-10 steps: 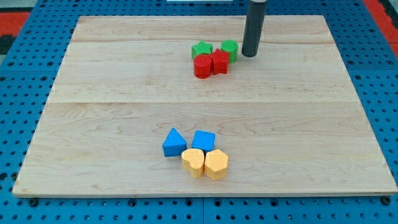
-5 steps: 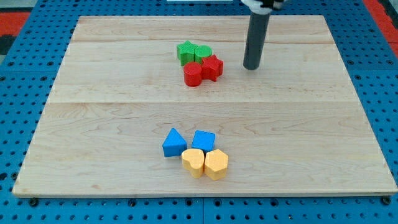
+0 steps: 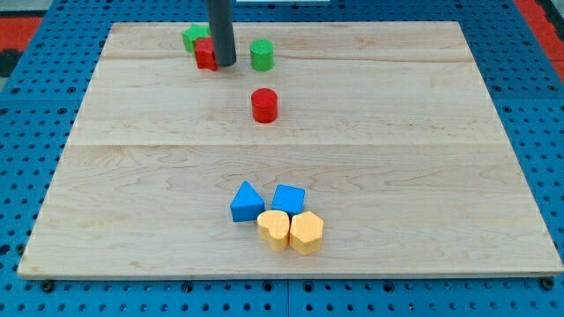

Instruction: Move the red star along with green star to the top left

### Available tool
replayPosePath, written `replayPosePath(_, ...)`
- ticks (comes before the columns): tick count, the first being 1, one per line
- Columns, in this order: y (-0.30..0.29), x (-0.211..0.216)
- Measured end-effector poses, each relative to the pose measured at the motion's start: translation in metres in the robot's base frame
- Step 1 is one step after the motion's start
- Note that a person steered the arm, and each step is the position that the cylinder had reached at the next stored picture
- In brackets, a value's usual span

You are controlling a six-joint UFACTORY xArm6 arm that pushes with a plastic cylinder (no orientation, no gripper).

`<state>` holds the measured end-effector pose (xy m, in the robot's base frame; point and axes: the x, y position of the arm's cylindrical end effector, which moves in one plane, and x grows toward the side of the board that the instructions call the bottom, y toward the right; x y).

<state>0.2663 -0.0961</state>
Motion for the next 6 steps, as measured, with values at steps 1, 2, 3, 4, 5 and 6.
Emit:
replayPosePath(1,0.021,-0.022)
replayPosePath(2,0.041,-0.065)
replayPosePath(3,0.011,-0.074)
replayPosePath(4,-0.028,-0.073)
replayPosePath(5,-0.041,-0.058)
replayPosePath(6,-0.042,-0.034)
